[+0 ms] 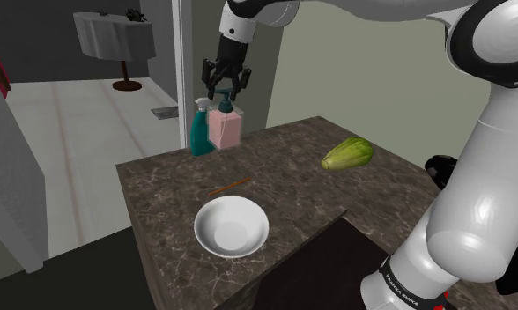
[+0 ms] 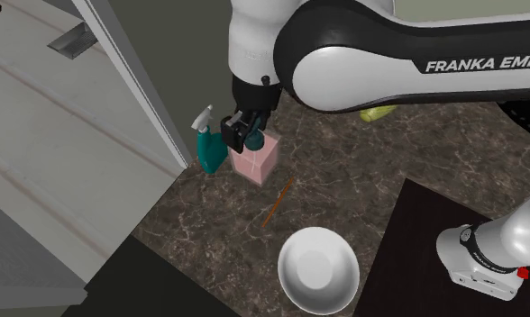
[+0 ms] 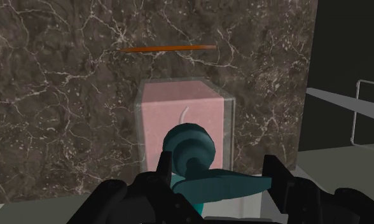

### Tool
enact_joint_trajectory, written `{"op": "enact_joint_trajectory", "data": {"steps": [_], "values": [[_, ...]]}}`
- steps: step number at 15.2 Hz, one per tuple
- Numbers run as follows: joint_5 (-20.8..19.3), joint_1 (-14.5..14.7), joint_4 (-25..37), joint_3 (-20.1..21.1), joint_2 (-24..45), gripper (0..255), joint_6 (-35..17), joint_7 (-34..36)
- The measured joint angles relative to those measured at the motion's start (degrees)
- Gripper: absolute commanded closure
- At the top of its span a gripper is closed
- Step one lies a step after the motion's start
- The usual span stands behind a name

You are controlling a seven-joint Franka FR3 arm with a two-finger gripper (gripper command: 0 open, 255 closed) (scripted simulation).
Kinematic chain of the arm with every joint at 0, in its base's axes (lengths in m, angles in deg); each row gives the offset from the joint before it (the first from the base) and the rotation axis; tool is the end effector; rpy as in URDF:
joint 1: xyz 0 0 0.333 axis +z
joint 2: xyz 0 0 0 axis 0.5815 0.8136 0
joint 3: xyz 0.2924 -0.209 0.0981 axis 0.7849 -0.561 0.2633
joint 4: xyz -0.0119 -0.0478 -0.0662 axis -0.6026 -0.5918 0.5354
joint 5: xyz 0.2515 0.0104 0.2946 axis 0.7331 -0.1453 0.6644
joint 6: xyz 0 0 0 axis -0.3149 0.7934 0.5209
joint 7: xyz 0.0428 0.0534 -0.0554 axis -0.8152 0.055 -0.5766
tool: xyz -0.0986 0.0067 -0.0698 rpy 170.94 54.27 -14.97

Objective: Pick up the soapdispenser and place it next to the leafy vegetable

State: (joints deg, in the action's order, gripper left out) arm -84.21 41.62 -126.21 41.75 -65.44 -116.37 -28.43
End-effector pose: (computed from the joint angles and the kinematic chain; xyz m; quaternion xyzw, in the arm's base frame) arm 0.6095 0.1553 0.5812 -0.9958 0.0449 -0.0343 0.0717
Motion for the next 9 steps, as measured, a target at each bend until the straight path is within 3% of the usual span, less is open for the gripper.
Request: {"op": "enact_joint_trajectory", "data": {"steps": [9], "values": [[-0.3, 0.0, 7.9, 0.0, 0.6, 255, 7.2, 0.8]]}}
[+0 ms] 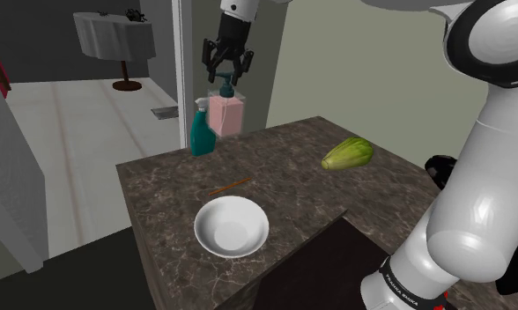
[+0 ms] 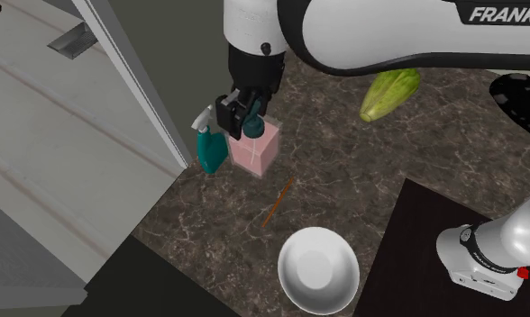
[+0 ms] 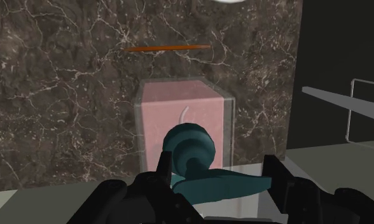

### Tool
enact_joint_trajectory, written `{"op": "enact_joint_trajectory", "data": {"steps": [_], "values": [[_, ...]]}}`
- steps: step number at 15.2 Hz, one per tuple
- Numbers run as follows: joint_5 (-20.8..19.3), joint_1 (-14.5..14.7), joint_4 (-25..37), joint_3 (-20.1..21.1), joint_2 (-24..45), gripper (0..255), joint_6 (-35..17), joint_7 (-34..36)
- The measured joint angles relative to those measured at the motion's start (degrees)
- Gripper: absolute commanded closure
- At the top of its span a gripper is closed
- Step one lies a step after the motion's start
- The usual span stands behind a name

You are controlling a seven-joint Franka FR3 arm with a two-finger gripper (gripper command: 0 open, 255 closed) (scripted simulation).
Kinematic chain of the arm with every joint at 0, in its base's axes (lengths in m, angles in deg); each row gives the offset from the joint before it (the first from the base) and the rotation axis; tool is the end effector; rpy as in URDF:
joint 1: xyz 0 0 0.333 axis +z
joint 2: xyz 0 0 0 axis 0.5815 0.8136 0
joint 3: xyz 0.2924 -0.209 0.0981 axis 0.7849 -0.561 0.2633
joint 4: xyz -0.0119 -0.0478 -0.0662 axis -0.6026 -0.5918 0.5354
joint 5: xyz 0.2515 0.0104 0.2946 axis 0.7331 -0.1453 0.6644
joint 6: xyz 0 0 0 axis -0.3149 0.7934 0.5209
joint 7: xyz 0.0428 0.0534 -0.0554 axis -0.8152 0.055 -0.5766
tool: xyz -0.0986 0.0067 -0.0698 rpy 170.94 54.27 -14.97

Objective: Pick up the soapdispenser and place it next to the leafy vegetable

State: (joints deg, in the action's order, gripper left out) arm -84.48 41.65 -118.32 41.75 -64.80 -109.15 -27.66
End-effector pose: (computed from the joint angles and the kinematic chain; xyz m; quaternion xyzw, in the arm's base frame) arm 0.6099 0.1550 0.6286 -0.9958 0.0450 -0.0343 0.0717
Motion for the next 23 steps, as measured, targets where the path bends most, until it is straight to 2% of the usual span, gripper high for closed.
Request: {"op": "enact_joint_trajectory", "data": {"steps": [14, 18, 20, 23], "values": [[-0.7, 0.4, 16.0, 0.2, 3.8, 255, 12.1, 1.6], [0.4, -2.1, 11.1, -1.1, -0.4, 255, 11.8, -2.0], [1.2, -3.4, 5.3, -2.0, -4.6, 255, 10.5, -4.2], [2.1, -5.8, -0.1, -3.9, -9.0, 255, 9.9, -8.5]]}}
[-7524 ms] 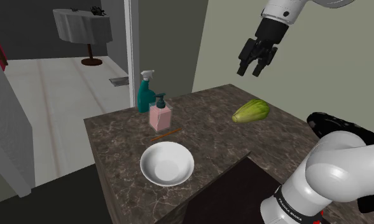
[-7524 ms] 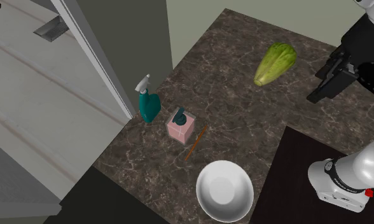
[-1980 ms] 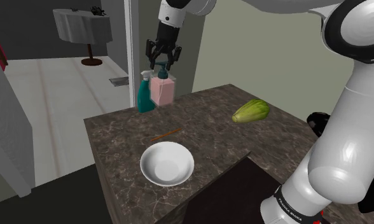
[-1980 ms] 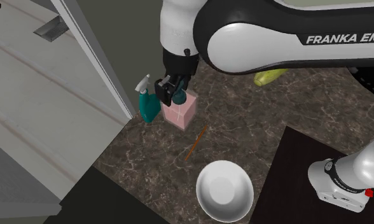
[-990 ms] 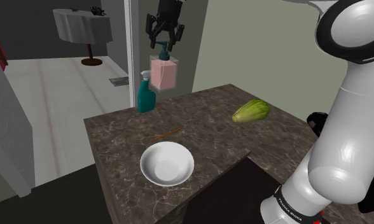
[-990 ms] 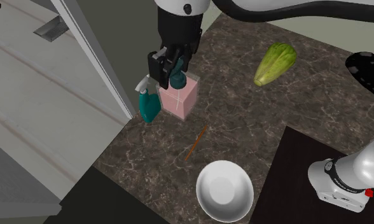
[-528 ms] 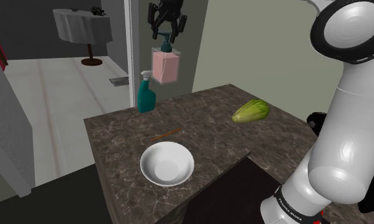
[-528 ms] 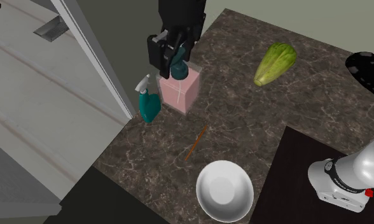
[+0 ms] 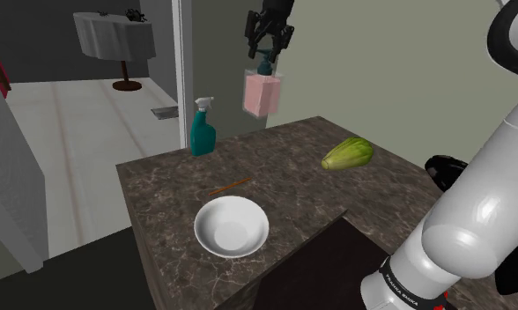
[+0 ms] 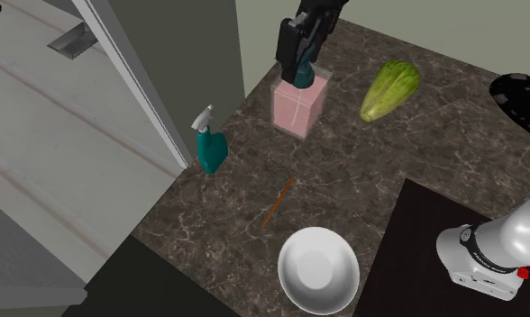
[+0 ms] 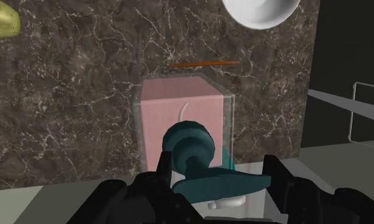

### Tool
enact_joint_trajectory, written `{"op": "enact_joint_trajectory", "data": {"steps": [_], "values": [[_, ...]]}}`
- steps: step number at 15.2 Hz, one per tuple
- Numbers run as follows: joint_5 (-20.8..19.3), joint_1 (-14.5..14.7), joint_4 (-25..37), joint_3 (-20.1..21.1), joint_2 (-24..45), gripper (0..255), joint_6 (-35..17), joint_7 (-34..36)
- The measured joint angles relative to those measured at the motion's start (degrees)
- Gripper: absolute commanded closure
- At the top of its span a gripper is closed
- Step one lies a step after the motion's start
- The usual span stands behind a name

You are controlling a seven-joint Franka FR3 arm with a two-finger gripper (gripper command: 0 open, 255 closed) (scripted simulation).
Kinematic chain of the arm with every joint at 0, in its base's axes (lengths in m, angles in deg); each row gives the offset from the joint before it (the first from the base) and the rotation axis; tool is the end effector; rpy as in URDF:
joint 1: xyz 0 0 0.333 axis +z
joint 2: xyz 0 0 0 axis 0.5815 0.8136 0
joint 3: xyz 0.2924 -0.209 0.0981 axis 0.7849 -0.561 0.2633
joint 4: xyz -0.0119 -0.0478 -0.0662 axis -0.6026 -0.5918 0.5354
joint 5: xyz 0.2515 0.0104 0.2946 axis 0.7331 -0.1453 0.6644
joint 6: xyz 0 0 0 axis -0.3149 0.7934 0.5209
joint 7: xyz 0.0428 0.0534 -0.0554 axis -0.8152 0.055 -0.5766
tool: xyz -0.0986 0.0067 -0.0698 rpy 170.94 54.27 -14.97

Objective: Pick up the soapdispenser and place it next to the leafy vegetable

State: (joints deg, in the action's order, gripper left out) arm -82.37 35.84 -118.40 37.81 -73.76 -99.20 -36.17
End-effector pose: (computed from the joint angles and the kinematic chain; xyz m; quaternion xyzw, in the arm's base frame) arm 0.5553 0.0581 0.7032 -0.9958 0.0458 -0.0343 0.0715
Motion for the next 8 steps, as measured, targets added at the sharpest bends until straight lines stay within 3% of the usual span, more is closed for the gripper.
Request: {"op": "enact_joint_trajectory", "data": {"steps": [8], "values": [[0.7, -4.8, -8.8, -5.3, -7.6, 255, 0.2, -10.1]]}}
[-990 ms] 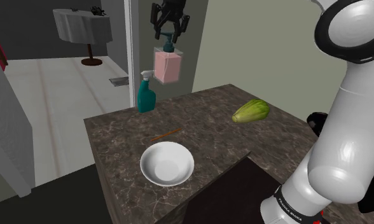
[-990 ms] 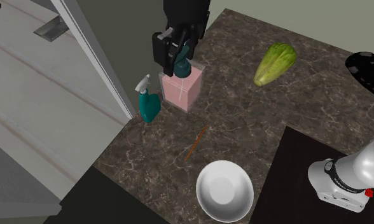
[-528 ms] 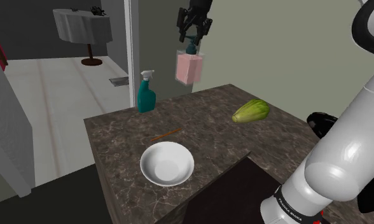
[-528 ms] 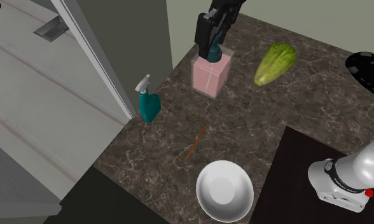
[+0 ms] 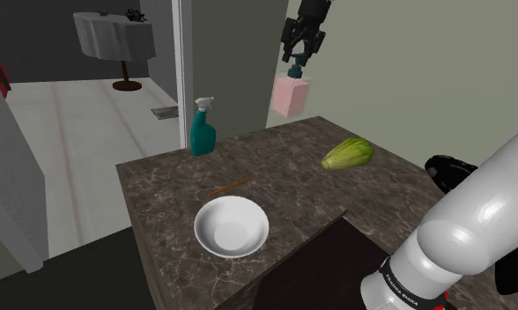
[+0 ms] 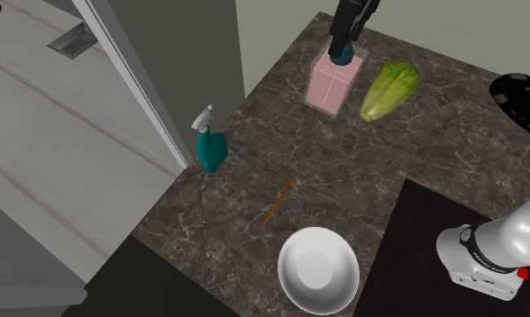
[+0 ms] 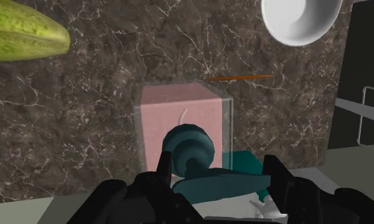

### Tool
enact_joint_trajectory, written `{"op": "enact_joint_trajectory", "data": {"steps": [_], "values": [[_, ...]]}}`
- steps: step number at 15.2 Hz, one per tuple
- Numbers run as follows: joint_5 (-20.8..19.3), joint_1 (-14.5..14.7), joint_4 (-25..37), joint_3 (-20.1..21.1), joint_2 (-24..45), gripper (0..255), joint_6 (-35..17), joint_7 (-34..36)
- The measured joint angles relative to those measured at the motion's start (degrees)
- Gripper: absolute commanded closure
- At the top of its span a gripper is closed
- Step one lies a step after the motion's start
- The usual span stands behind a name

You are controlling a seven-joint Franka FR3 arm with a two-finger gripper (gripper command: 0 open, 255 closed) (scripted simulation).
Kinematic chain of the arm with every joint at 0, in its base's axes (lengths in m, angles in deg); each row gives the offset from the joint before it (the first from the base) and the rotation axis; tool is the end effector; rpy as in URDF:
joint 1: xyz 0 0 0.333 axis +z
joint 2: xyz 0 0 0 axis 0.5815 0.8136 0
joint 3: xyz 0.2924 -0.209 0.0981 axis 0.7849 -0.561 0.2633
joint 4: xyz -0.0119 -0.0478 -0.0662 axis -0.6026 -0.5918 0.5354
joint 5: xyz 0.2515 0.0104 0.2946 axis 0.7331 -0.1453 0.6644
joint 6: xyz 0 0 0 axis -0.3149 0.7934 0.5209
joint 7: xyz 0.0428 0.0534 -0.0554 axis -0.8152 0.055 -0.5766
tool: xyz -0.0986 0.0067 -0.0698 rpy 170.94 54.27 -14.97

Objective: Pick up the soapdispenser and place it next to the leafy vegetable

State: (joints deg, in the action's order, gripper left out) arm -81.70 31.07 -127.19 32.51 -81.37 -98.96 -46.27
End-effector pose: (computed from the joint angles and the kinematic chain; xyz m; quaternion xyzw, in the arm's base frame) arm 0.5068 -0.0338 0.7018 -0.9958 0.0458 -0.0342 0.0714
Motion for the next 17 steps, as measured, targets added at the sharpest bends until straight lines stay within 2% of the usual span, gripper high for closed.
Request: {"op": "enact_joint_trajectory", "data": {"steps": [4, 9, 17], "values": [[-0.3, -2.3, -3.2, -3.0, -3.6, 255, 1.1, -5.1], [-1.0, -5.2, -4.2, -7.4, -5.0, 255, 2.5, -12.3], [-2.0, -9.6, -3.0, -14.4, -4.2, 255, 4.5, -23.4]]}}
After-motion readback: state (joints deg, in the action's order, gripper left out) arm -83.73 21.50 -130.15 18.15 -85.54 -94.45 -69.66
